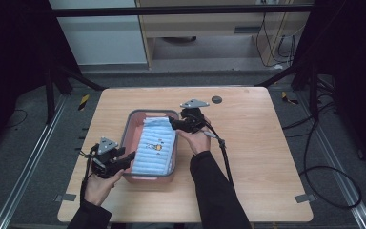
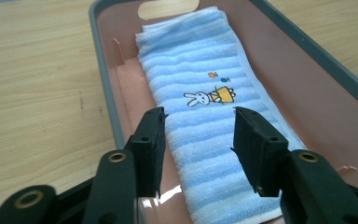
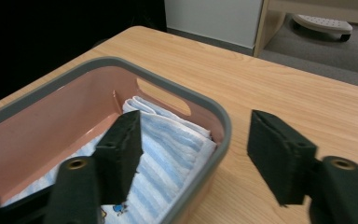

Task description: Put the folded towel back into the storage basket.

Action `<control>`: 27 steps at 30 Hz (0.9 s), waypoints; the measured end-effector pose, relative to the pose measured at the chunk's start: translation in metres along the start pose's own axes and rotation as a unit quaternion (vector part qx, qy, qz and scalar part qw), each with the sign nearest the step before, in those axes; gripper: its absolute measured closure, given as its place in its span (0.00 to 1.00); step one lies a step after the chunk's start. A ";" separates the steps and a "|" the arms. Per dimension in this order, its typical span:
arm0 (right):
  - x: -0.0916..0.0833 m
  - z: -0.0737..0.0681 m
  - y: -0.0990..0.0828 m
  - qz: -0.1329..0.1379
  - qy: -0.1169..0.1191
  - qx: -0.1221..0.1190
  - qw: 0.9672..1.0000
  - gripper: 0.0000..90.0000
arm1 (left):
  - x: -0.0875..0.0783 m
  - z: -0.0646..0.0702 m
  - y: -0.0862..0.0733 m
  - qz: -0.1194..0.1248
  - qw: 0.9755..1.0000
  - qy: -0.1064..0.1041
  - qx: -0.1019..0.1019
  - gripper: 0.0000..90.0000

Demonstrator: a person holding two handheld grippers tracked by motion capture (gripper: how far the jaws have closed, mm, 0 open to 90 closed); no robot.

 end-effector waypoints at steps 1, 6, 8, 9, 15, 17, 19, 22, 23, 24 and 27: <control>-0.004 0.002 0.001 0.001 -0.001 -0.003 1.000 0.35 | -0.001 -0.001 0.001 0.003 1.000 0.000 -0.001 0.57; -0.028 0.015 0.003 0.011 -0.003 0.003 1.000 0.30 | -0.010 -0.009 0.005 0.017 1.000 0.008 0.002 0.52; -0.039 0.022 0.003 0.012 -0.004 0.005 1.000 0.29 | -0.012 -0.012 0.006 0.026 1.000 0.011 -0.002 0.50; -0.044 0.025 0.003 0.016 -0.006 0.005 1.000 0.28 | -0.014 -0.013 0.007 0.027 1.000 0.013 -0.003 0.49; -0.073 0.048 -0.005 0.015 -0.014 0.007 1.000 0.26 | -0.014 -0.016 0.006 0.029 1.000 0.010 0.004 0.42; -0.083 0.056 -0.010 0.013 -0.018 0.007 1.000 0.25 | -0.014 -0.017 0.005 0.029 1.000 0.009 0.005 0.40; -0.091 0.062 -0.014 0.016 -0.015 0.008 1.000 0.24 | -0.013 -0.018 0.004 0.030 1.000 0.008 0.006 0.37; -0.105 0.072 -0.023 0.016 -0.019 0.008 1.000 0.24 | -0.012 -0.021 0.002 0.027 1.000 0.009 0.011 0.32; -0.109 0.076 -0.027 0.014 -0.021 0.009 1.000 0.23 | -0.011 -0.022 0.001 0.028 0.999 0.011 0.011 0.31; -0.112 0.081 -0.030 0.014 -0.025 0.008 1.000 0.23 | -0.011 -0.022 0.000 0.029 0.999 0.012 0.011 0.30; -0.124 0.093 -0.040 0.013 -0.028 0.020 0.999 0.22 | -0.009 -0.025 -0.003 0.025 0.999 0.015 0.014 0.28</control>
Point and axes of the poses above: each handheld gripper's, and its own axes: x roughly forward along the jaws, y roughly out of its top, z roughly to its right, the point moved 10 cm from there along x, roughly forward along the jaws, and after that the axes turned 14 degrees about x, right-handed, at the moved point
